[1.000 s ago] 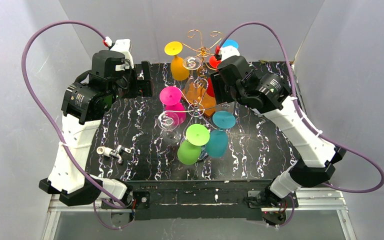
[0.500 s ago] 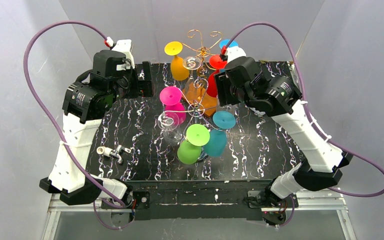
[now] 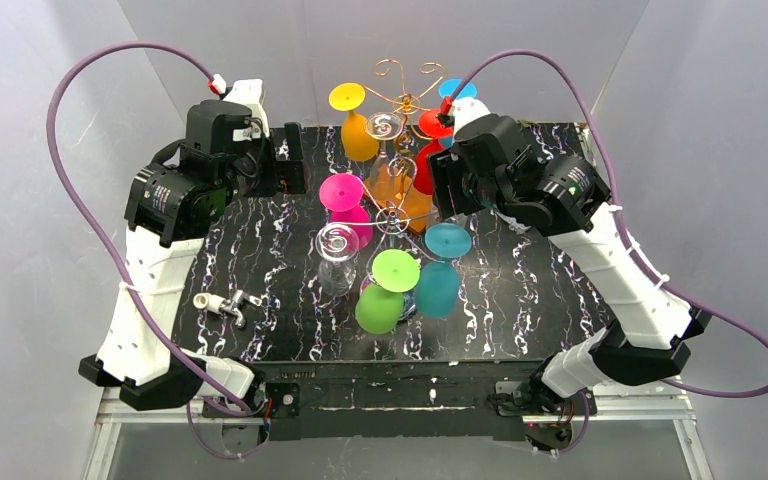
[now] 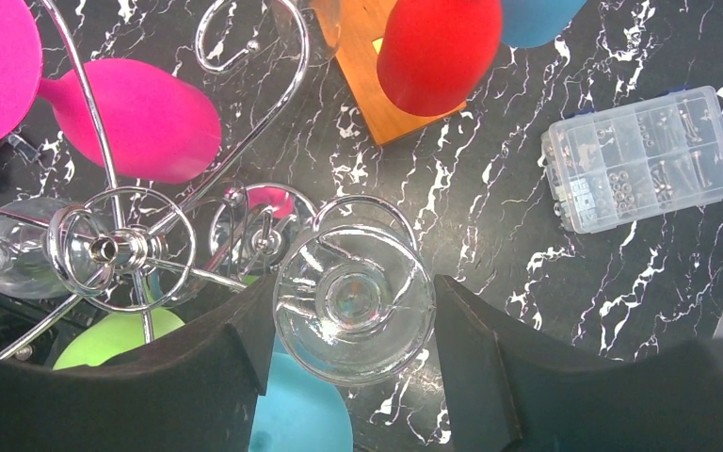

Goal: Take the wine glass off the wine glass rack
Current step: Pick up the wine glass from the wine rack.

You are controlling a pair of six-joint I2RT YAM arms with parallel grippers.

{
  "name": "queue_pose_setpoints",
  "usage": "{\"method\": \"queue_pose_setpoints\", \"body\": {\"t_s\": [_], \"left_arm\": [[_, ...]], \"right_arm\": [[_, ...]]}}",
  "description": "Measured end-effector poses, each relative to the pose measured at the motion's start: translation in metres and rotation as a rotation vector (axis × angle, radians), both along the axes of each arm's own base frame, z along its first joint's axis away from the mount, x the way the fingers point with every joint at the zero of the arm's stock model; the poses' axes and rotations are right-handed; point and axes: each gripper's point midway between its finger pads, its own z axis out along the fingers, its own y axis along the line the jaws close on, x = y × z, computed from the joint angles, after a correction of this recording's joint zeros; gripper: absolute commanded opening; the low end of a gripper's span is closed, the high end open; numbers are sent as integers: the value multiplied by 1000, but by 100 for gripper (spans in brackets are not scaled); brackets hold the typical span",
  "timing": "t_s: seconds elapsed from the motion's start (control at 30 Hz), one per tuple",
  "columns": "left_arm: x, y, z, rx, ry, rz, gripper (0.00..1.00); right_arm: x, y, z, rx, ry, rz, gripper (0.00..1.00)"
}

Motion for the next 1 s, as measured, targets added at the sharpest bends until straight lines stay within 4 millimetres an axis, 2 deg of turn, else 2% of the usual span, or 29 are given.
{"method": "queue_pose_setpoints", "body": {"t_s": [0.4,0.7,1.0], "left_arm": [[0,0,0,0,1,-2,99],[0,-1,-2,1,6,-4,99],[0,-1,-2,1,6,-4,99]], "right_arm": [[-3,5,-1,2,10,39,38],[1,15,-10,-13,34,58,37],[7,23,-10,-9,32,61,37]]}}
